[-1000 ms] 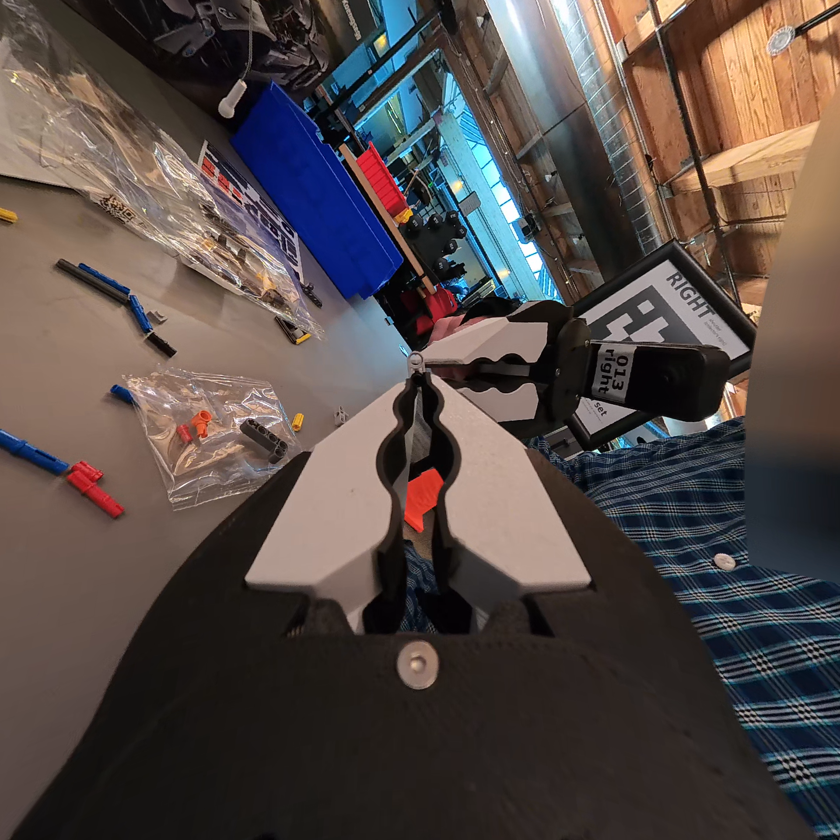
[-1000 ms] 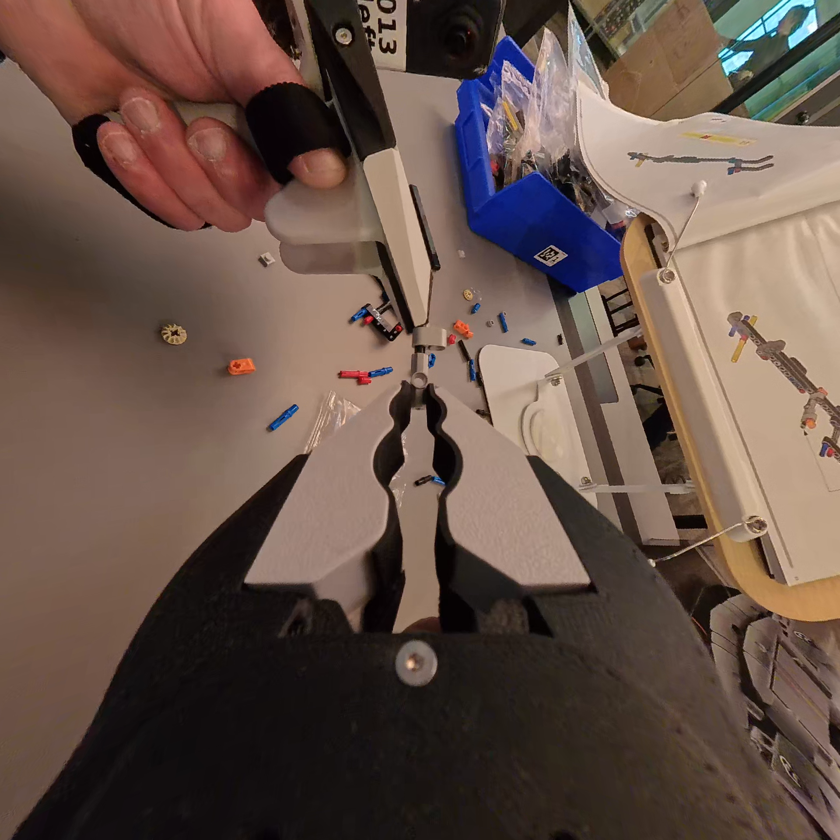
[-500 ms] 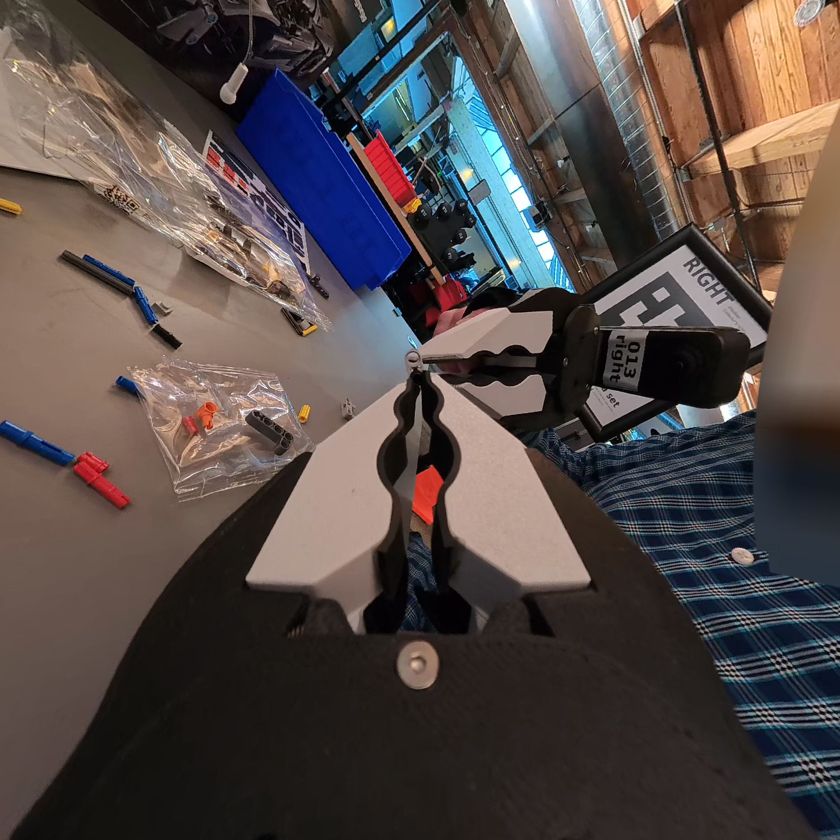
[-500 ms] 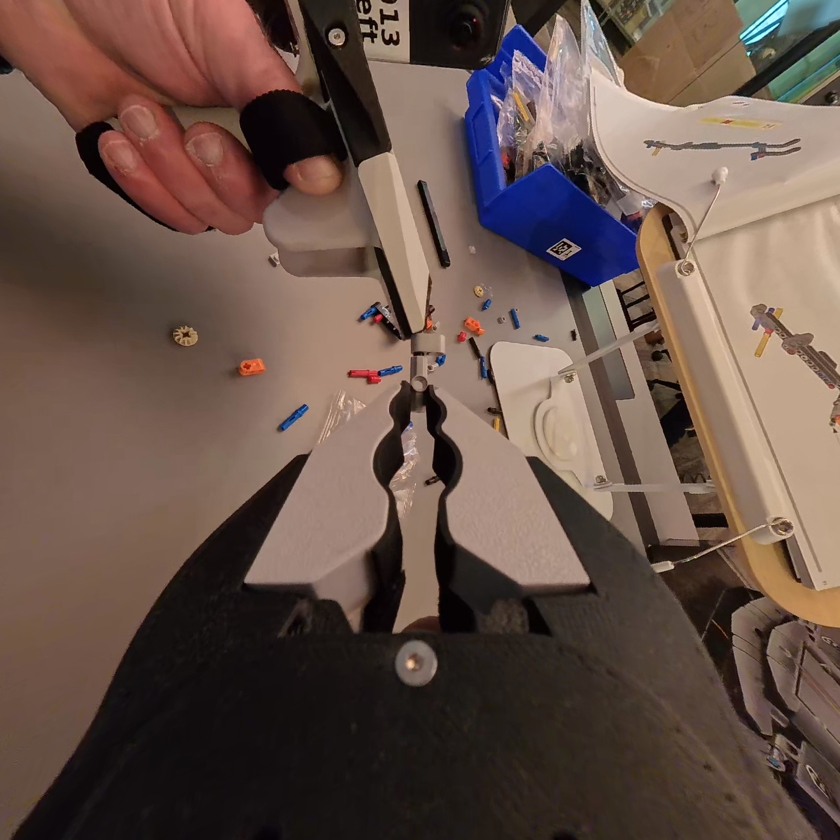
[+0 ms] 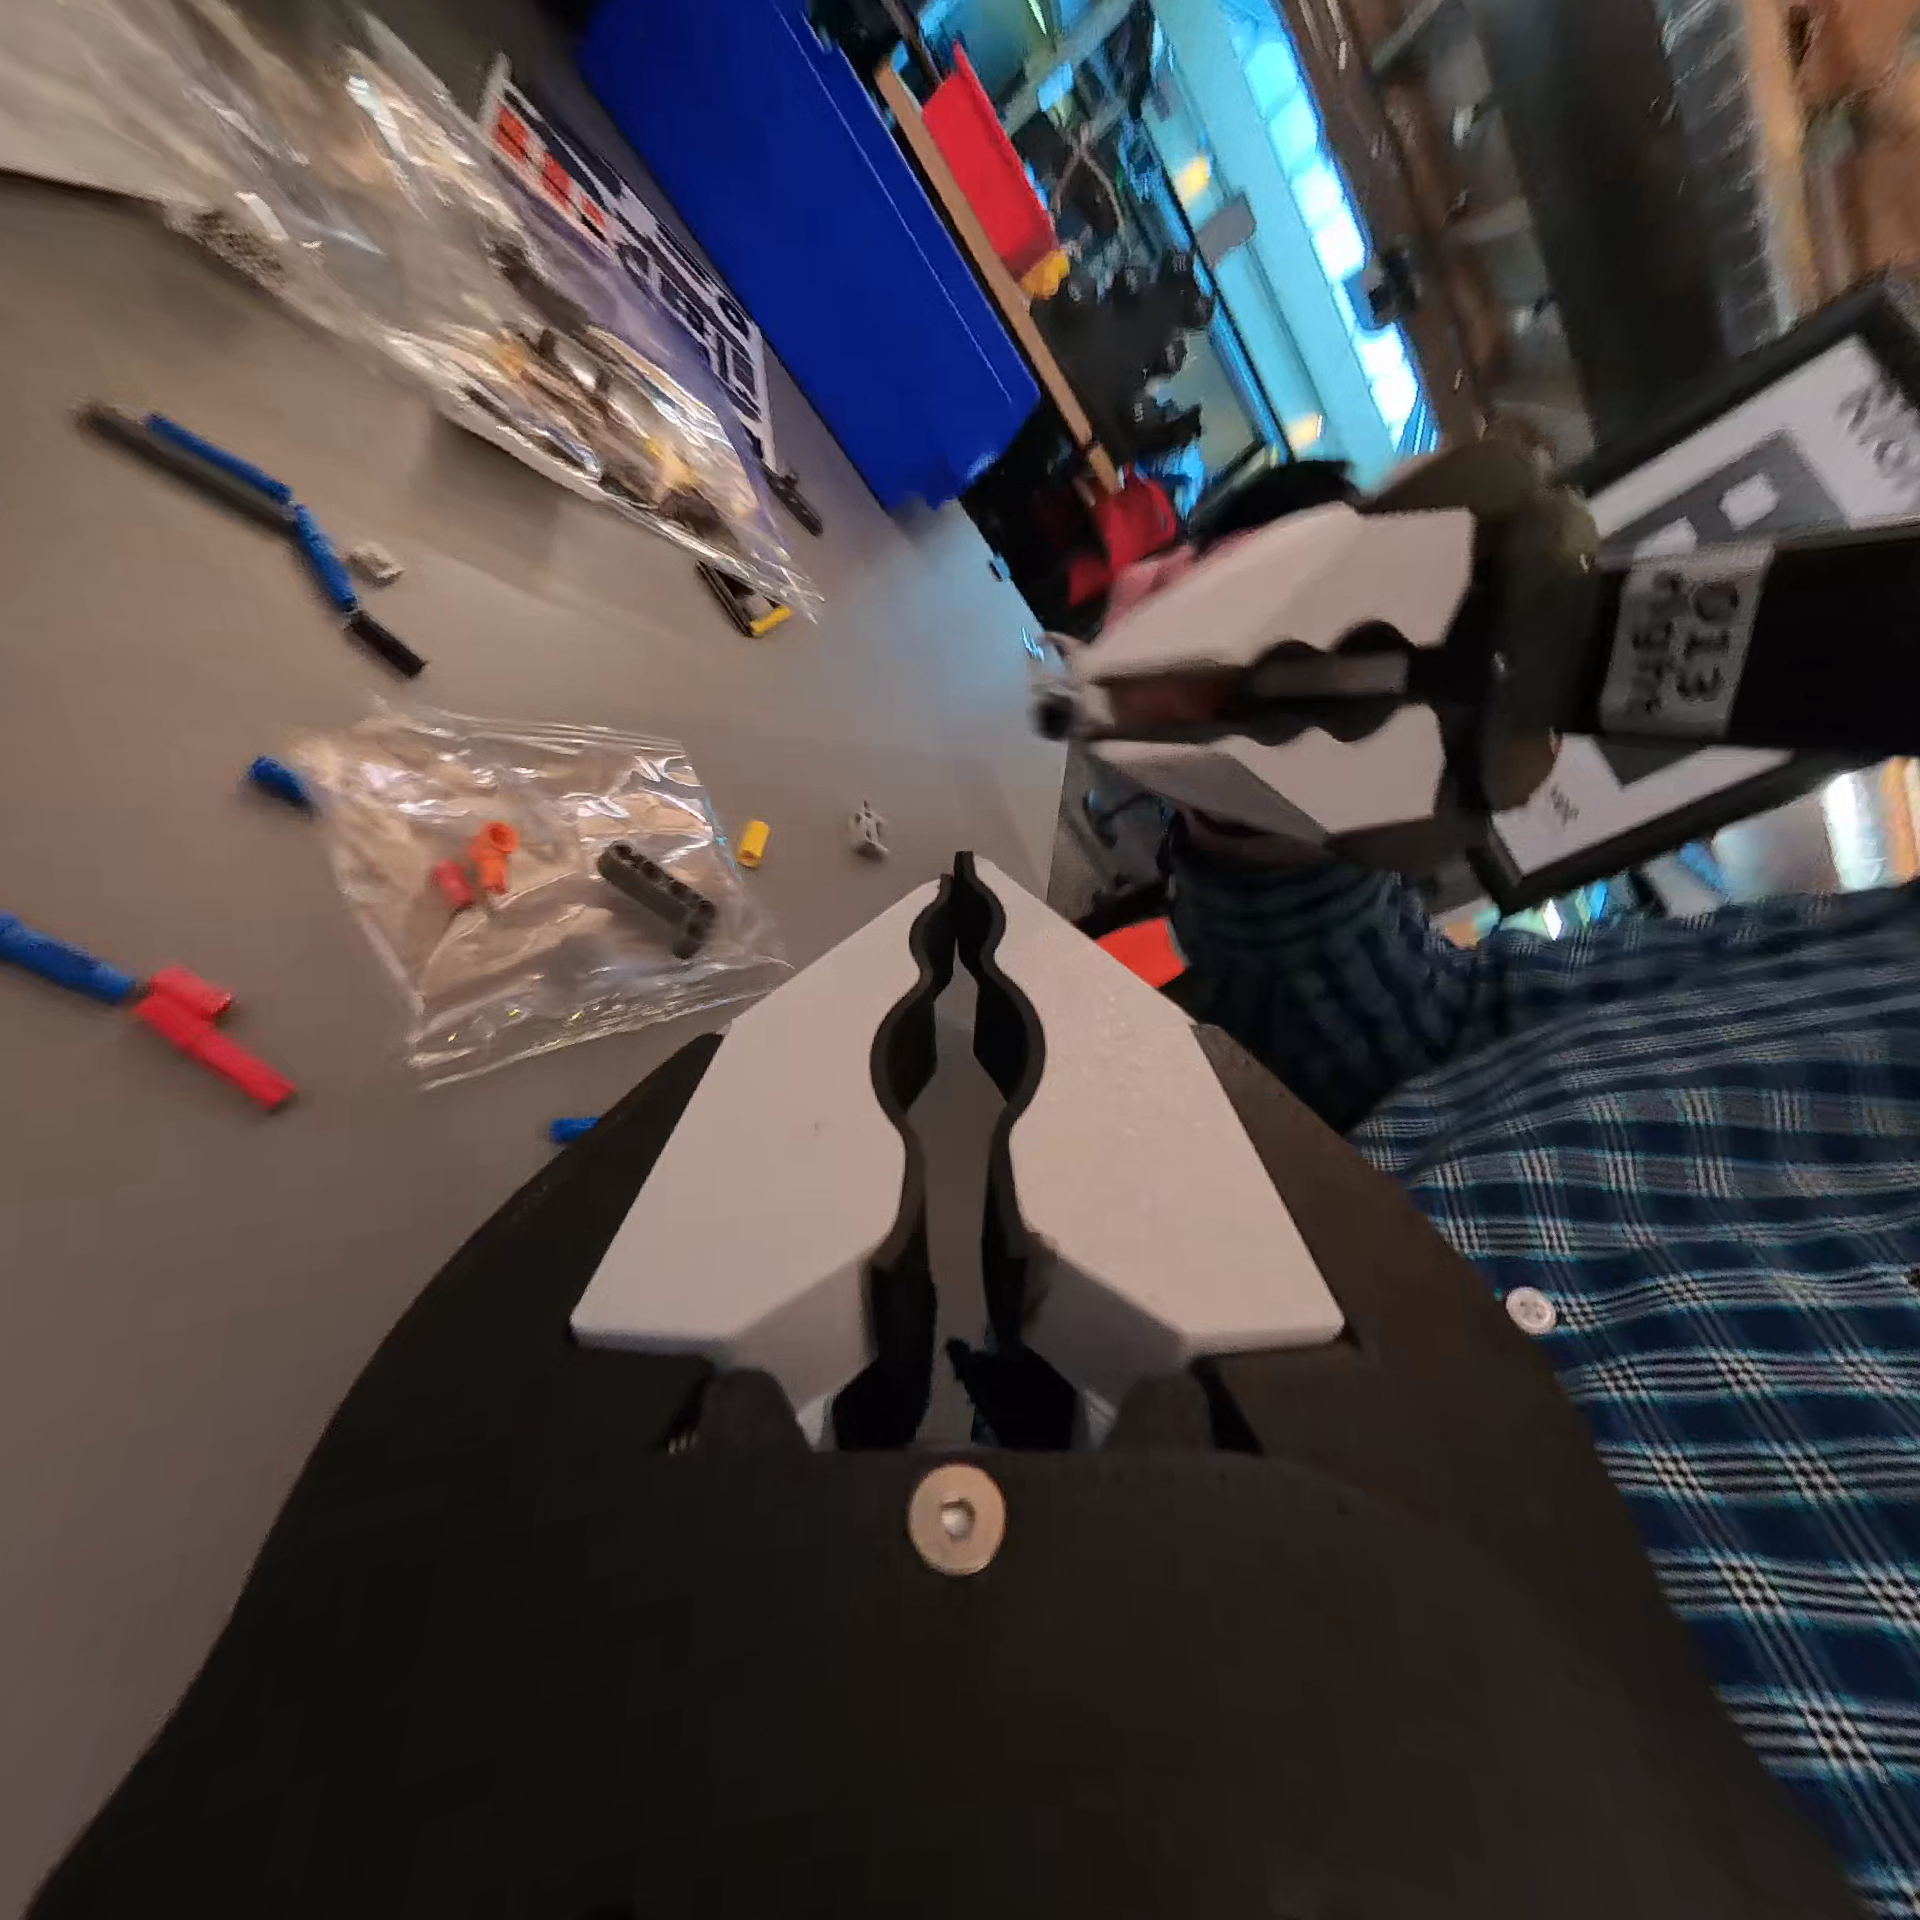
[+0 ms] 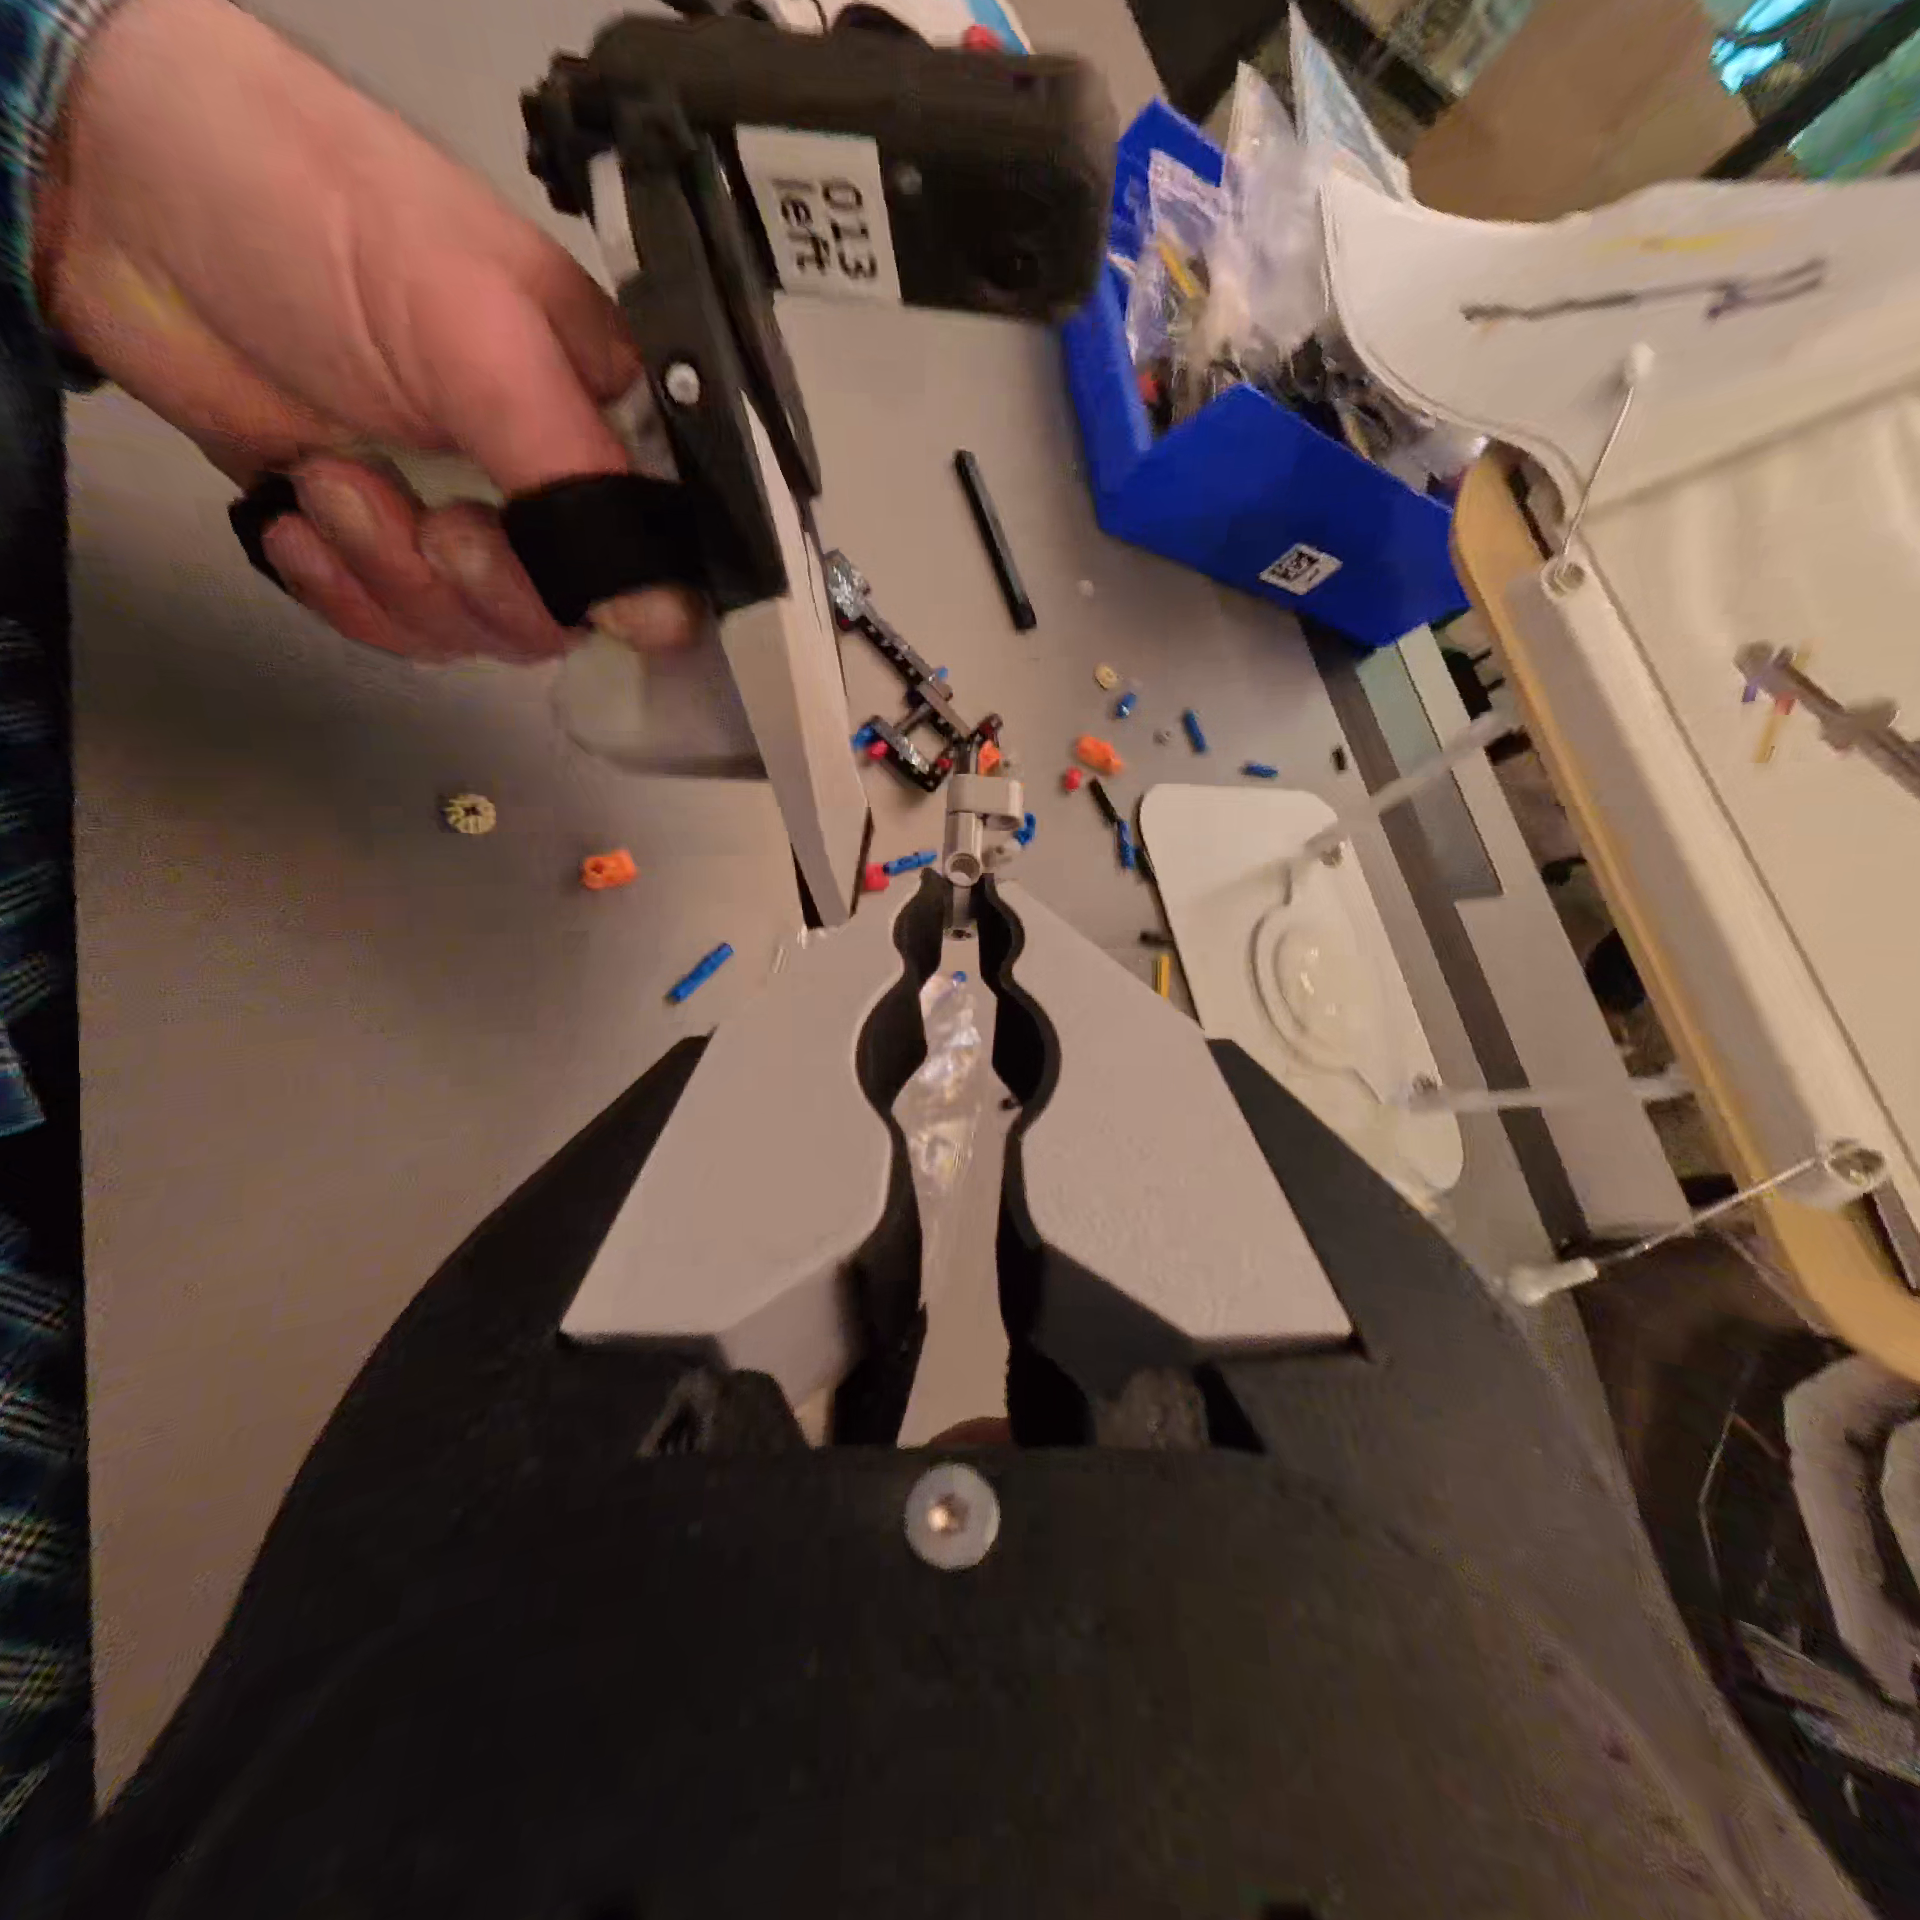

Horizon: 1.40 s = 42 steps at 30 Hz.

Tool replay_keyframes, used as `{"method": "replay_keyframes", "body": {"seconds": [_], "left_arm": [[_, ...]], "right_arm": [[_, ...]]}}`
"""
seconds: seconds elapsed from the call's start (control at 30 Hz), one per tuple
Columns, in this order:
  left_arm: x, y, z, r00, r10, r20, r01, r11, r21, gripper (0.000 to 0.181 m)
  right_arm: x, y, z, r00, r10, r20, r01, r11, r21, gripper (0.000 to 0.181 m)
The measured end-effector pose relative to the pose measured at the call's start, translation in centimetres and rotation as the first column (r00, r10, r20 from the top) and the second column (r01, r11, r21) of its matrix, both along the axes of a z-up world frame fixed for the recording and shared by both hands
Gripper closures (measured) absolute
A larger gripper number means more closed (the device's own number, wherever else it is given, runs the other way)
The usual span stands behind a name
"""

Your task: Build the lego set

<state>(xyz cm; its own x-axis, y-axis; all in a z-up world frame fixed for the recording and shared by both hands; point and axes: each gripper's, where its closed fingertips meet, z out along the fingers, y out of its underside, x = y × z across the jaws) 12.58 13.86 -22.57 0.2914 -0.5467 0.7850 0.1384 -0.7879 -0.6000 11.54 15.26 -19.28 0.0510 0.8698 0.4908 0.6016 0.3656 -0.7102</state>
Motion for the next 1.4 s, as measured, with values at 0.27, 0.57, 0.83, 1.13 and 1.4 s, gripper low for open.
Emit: {"method": "replay_keyframes", "body": {"seconds": [0.27,0.57,0.83,1.13,1.4], "left_arm": [[-2.5,1.2,1.3,0.998,0.062,0.011,-0.063,0.997,0.053,0.174],[-1.8,0.5,3.7,0.983,0.003,0.184,-0.014,0.998,0.059,0.168],[-1.3,0.2,3.9,0.973,-0.004,0.232,-0.003,1.0,0.029,0.176],[-1.3,-0.3,3.8,0.976,-0.03,0.217,0.023,0.999,0.036,0.176],[-1.1,-0.5,3.0,0.983,-0.035,0.178,0.03,0.999,0.033,0.176]], "right_arm": [[0.5,0.1,-0.4,1.0,0.011,0.015,-0.012,1.0,0.024,0.178],[0.0,-0.9,-0.3,0.998,0.062,-0.01,-0.062,0.998,-0.009,0.177],[0.1,-1.3,0.1,0.996,0.079,-0.029,-0.08,0.997,-0.014,0.177],[0.0,-1.6,0.2,0.996,0.084,-0.034,-0.085,0.996,-0.026,0.178],[-0.1,-1.7,-0.4,0.996,0.085,0.002,-0.085,0.996,-0.042,0.178]]}}
